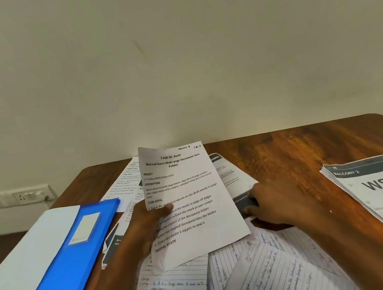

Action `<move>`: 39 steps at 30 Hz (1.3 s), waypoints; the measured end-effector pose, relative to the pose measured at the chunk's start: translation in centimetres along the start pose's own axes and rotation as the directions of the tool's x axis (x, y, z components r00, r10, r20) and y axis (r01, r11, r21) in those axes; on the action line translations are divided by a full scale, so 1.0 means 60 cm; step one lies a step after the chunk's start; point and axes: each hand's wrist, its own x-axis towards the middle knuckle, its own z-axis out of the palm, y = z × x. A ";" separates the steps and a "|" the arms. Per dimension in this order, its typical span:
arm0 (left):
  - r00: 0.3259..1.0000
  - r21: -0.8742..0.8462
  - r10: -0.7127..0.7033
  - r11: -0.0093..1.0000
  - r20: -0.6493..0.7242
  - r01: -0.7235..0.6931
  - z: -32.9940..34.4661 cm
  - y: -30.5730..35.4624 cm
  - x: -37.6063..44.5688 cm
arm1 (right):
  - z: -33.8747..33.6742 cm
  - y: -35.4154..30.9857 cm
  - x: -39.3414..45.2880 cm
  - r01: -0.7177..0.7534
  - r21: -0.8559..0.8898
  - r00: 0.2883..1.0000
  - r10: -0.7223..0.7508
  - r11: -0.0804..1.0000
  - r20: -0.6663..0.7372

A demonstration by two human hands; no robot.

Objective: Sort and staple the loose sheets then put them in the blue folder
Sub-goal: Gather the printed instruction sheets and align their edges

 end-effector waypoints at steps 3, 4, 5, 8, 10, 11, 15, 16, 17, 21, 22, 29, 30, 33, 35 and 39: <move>1.000 -0.005 0.000 1.000 0.003 0.000 -0.002 -0.001 0.003 | -0.016 0.018 -0.003 -0.041 0.048 0.997 0.038 0.998 0.070; 1.000 -0.003 0.002 1.000 0.005 -0.002 -0.001 -0.002 0.003 | -0.020 0.024 -0.003 -0.054 0.082 0.995 0.047 0.995 0.083; 1.000 -0.001 0.005 1.000 0.007 -0.005 -0.001 -0.003 0.004 | -0.025 0.030 -0.002 -0.075 0.128 0.995 0.065 0.989 0.081; 1.000 0.013 0.014 1.000 0.006 -0.014 -0.001 -0.005 0.006 | -0.030 0.041 -0.007 -0.170 0.361 0.984 0.175 0.917 0.018; 1.000 0.017 0.012 1.000 -0.003 -0.012 -0.001 -0.006 0.008 | -0.025 0.040 -0.009 -0.201 0.387 0.977 0.215 0.900 0.007; 1.000 0.018 0.012 1.000 -0.006 -0.012 0.000 -0.005 0.008 | -0.021 0.037 -0.009 -0.216 0.373 0.974 0.227 0.903 0.012; 1.000 0.029 0.021 0.999 -0.010 -0.021 0.003 -0.005 0.006 | -0.012 0.031 0.002 -0.285 0.517 0.957 0.274 0.807 0.099; 1.000 0.034 0.023 0.999 -0.014 -0.023 0.003 -0.005 0.006 | -0.009 0.032 0.005 -0.298 0.583 0.952 0.277 0.756 0.128; 1.000 0.036 0.027 0.999 -0.015 -0.026 0.003 -0.005 0.005 | -0.007 0.034 0.007 -0.310 0.634 0.948 0.285 0.709 0.146; 1.000 0.032 0.017 0.999 -0.014 -0.016 0.004 -0.005 0.006 | -0.002 0.055 0.012 -0.334 0.784 0.931 0.314 0.523 0.187; 1.000 0.033 0.015 0.999 -0.014 -0.015 0.003 -0.005 0.007 | -0.003 0.060 0.012 -0.340 0.814 0.926 0.319 0.471 0.202; 1.000 0.042 0.021 0.999 -0.014 -0.020 0.000 -0.008 0.011 | -0.043 0.121 0.005 -0.271 0.686 0.957 0.114 0.675 0.266; 1.000 0.041 0.023 0.999 -0.014 -0.023 0.001 -0.008 0.010 | -0.051 0.131 0.000 -0.216 0.620 0.945 0.001 0.754 0.327; 1.000 0.040 0.023 0.999 -0.019 -0.022 0.001 -0.008 0.011 | -0.065 0.146 -0.011 -0.182 0.620 0.827 -0.222 0.764 0.516; 1.000 0.043 0.019 0.999 -0.018 -0.018 0.001 -0.009 0.013 | -0.060 0.140 -0.010 -0.164 0.636 0.835 -0.237 0.754 0.497; 1.000 0.049 0.022 0.999 -0.008 -0.022 0.001 -0.009 0.012 | -0.024 0.116 0.017 -0.110 0.700 0.987 -0.003 0.706 0.158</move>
